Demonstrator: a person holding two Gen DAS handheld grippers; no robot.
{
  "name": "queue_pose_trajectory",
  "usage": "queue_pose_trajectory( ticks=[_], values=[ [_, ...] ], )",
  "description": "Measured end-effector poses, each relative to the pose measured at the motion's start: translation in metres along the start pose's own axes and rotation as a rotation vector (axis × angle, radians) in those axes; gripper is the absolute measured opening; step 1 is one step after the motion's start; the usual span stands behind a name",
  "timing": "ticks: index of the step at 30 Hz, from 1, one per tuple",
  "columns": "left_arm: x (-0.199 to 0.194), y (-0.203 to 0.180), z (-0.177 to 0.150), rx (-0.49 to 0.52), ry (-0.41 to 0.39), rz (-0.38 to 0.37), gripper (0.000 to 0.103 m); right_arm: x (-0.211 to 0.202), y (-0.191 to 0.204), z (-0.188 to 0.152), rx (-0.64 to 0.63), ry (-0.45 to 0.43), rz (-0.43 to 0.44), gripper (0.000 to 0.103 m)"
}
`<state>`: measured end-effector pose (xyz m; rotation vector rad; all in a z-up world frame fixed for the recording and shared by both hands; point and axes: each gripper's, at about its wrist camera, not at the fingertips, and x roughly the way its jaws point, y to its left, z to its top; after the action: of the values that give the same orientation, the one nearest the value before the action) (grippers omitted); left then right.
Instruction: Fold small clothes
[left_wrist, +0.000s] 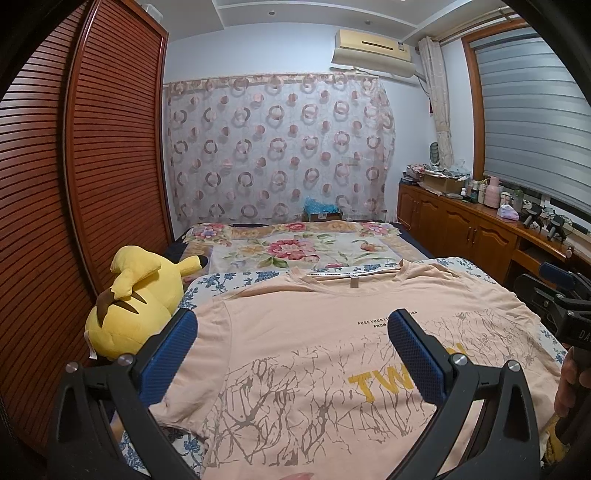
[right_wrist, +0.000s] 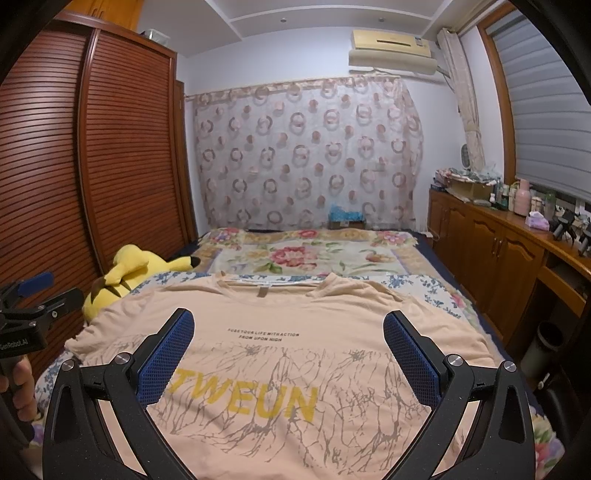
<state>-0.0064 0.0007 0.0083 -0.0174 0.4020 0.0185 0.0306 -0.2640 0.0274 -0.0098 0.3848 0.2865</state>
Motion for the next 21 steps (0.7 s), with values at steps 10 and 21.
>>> queue_pose_trajectory(
  ticks=[10,21],
  values=[
    [0.0005,-0.0017,0.0021,0.0,-0.003,-0.001,0.103,-0.0001,-0.0003,-0.0004,0.002,-0.001,0.001,0.103],
    [-0.0032,-0.0019,0.006,0.002,-0.006,0.0,0.103,-0.0001,-0.0009,-0.0009,0.003,-0.001,0.001,0.103]
  ],
)
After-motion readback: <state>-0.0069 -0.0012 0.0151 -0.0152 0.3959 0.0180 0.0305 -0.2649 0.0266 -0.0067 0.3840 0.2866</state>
